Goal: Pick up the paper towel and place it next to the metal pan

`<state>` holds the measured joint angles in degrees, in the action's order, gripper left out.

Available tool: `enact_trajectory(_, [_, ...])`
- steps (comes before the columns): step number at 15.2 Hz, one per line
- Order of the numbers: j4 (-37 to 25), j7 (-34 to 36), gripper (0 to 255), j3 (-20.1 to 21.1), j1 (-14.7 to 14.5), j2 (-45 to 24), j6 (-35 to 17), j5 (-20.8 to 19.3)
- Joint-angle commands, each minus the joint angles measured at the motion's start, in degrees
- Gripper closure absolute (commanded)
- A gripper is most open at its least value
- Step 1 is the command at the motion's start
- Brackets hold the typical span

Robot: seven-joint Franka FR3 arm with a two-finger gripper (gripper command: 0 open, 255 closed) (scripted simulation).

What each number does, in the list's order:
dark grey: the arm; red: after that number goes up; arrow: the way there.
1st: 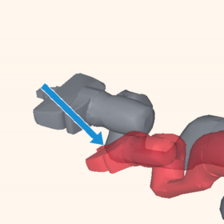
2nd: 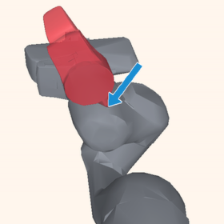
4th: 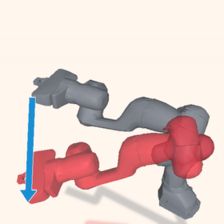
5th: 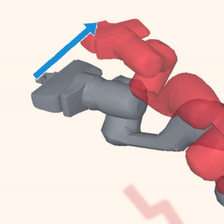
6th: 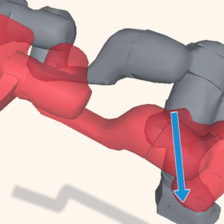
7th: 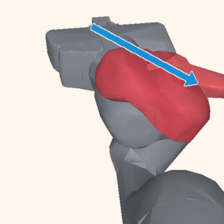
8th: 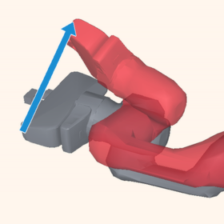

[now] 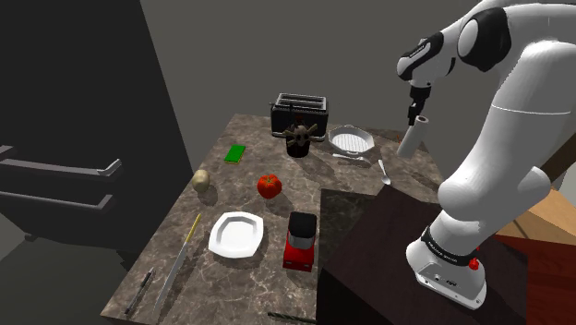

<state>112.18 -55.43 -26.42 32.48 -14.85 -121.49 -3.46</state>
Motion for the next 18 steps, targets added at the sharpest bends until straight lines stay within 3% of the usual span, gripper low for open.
enact_trajectory(1, [0.46,-0.12,255,0.12,0.16,-0.86,-1.29,0.37])
enact_trajectory(10, [2.52,-0.57,255,0.88,0.91,-4.95,-7.14,2.10])
enact_trajectory(18, [2.52,-0.57,255,0.88,0.92,-4.95,-7.14,2.10])
